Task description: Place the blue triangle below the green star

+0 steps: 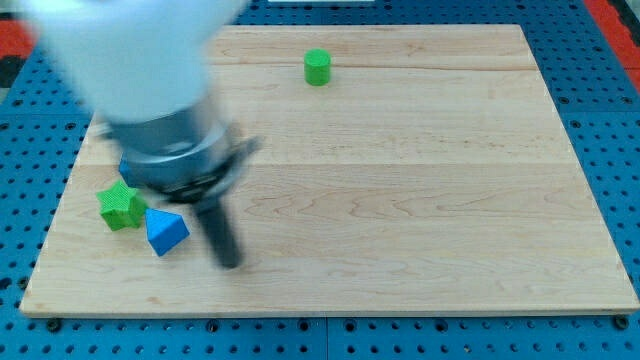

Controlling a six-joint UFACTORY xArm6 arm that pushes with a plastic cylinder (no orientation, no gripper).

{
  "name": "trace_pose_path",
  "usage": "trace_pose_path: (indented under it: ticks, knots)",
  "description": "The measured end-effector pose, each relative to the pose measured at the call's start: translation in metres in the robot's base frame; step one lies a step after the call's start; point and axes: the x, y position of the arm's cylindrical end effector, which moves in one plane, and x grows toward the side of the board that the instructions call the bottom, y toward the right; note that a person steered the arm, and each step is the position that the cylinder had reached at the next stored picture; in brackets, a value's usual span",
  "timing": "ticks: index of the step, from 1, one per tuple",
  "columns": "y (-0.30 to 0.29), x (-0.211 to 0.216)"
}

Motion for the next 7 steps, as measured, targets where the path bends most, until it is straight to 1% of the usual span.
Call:
trace_pose_path:
  ticks: [1, 2, 3, 4, 5, 6, 7]
  knots:
    - [0.005, -0.060]
    - [-0.064, -0.055]
    - [-0.097, -0.028]
    - [-0.111, -0.019]
    - [-0.096, -0.011]
    - [-0.093, 0.007]
    - [-0.110, 0.018]
